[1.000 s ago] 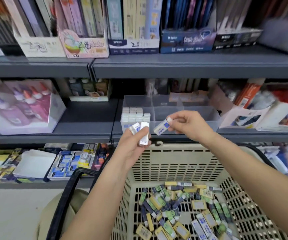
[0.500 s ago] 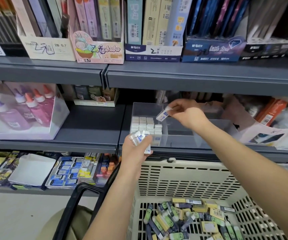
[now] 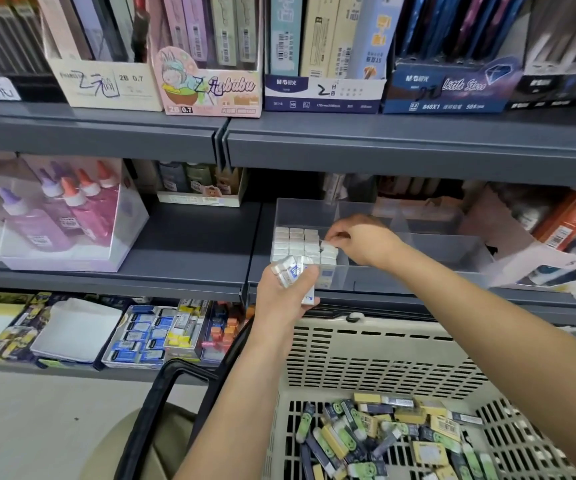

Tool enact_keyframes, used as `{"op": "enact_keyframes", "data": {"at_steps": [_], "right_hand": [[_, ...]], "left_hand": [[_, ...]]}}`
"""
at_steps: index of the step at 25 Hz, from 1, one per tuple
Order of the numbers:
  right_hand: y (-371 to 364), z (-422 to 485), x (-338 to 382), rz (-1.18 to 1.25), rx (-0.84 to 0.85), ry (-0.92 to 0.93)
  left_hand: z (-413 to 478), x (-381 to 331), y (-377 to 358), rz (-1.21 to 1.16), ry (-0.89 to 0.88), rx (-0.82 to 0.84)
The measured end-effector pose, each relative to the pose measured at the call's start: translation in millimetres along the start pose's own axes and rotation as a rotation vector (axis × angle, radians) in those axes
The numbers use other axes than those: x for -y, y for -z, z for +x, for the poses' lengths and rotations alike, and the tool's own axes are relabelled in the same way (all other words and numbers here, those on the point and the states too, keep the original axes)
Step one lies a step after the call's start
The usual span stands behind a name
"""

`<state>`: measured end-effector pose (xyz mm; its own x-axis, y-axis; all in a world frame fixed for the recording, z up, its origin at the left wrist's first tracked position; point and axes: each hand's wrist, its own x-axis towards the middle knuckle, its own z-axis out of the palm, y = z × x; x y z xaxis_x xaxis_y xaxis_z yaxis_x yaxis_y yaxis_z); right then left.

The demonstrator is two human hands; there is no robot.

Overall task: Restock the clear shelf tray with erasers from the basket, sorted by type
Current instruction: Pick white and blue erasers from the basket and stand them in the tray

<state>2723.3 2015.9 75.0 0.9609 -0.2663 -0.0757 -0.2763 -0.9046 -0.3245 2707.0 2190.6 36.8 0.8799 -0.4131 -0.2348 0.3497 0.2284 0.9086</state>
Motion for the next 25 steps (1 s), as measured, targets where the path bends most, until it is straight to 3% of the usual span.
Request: {"op": "enact_keyframes", "data": {"at_steps": [7, 13, 17, 25], "right_hand": [[4.3, 0.0, 2.6, -0.032, 0.055, 0.030], [6.6, -32.0, 11.4, 0.192, -0.191, 0.130], [2.2, -57.5, 21.1, 0.310, -0.074, 0.183], [15.5, -63.7, 14.3, 0.696, 0.042, 0.029]], "left_hand": [[-0.9, -1.2, 0.1, -0.017, 0.004, 0.052], [0.7, -3.2, -2.0, -0.161, 0.101, 0.104], [-0.1, -3.0, -1.6, -0.182, 0.068, 0.192], [-0.5, -1.6, -1.8, -0.132, 0.058, 0.213]]}}
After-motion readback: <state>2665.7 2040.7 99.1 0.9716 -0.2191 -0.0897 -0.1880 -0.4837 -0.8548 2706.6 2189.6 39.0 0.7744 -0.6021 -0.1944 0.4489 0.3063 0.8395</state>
